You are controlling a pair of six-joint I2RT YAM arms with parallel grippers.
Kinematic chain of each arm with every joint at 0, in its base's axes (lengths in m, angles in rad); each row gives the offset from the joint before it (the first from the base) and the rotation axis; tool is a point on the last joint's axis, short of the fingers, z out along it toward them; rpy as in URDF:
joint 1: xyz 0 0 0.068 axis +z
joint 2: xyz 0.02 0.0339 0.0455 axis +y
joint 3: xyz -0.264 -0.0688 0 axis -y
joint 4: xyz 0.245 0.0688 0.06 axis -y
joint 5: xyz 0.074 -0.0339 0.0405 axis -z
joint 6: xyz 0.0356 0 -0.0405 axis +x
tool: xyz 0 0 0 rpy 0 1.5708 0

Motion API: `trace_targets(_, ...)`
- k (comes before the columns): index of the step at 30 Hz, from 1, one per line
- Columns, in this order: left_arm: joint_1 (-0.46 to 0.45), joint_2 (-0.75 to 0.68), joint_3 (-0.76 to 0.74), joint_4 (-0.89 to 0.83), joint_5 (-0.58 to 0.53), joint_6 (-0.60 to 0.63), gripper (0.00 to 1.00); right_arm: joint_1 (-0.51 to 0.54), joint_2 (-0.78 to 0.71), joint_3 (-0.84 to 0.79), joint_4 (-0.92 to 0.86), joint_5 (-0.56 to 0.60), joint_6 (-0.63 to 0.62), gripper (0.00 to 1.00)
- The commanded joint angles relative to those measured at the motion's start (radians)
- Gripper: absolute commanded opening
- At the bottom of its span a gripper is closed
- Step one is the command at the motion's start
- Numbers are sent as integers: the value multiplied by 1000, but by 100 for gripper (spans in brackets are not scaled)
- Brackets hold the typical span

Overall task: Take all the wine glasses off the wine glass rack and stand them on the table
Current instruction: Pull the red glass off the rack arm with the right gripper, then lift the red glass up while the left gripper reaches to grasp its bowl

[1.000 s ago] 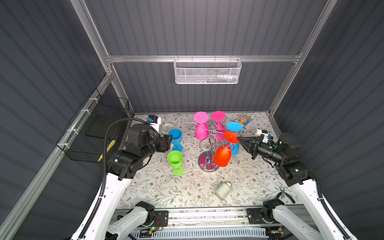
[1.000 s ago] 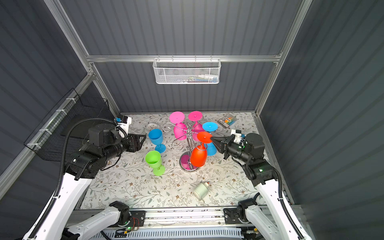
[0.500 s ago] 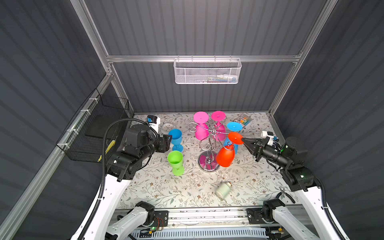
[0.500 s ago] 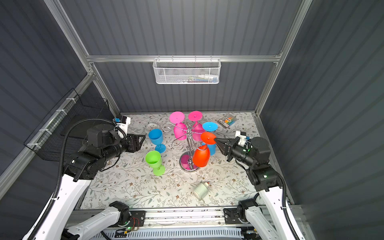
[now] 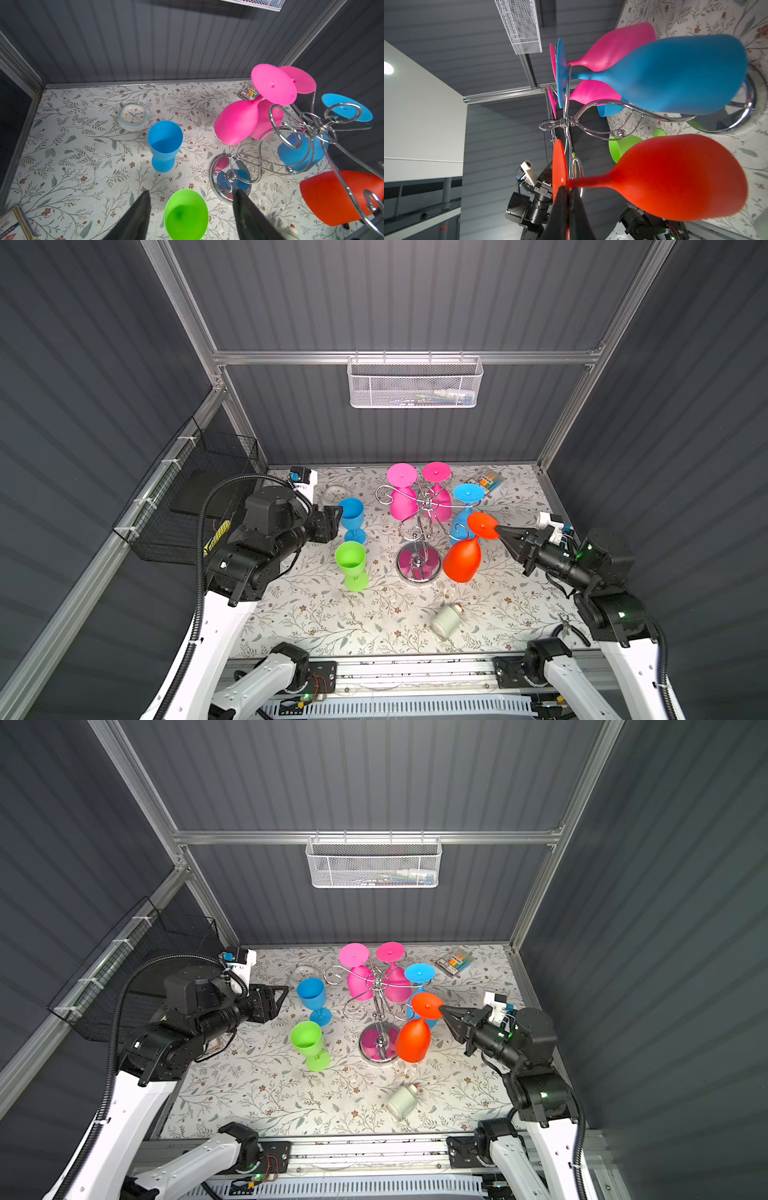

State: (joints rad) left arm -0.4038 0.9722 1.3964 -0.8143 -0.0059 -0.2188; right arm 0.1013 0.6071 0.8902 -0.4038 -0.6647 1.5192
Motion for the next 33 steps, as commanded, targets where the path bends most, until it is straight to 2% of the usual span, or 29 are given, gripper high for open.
trace_targets(1, 8, 8, 68, 16, 37, -25, 65, -28, -17, 66, -88, -21, -66, 0)
trace_targets(11, 8, 49, 173, 73, 147, -89, 64, -125, -4, 228, -231, -22, -191, 0)
trace_targets(15, 8, 65, 206, 107, 204, -150, 65, -143, 52, 371, -324, 12, -354, 0)
trace_targets(19, 8, 79, 196, 199, 307, -244, 66, -146, 103, 515, -351, 108, -537, 0)
trace_targets(24, 8, 114, 169, 412, 481, -402, 67, -146, 148, 553, -186, 125, -650, 0)
trace_targets(29, 8, 166, 154, 560, 549, -520, 68, -146, 189, 526, 92, 30, -804, 0)
trace_targets(33, 0, 226, 132, 742, 641, -672, 70, -144, 218, 502, 283, -75, -941, 0)
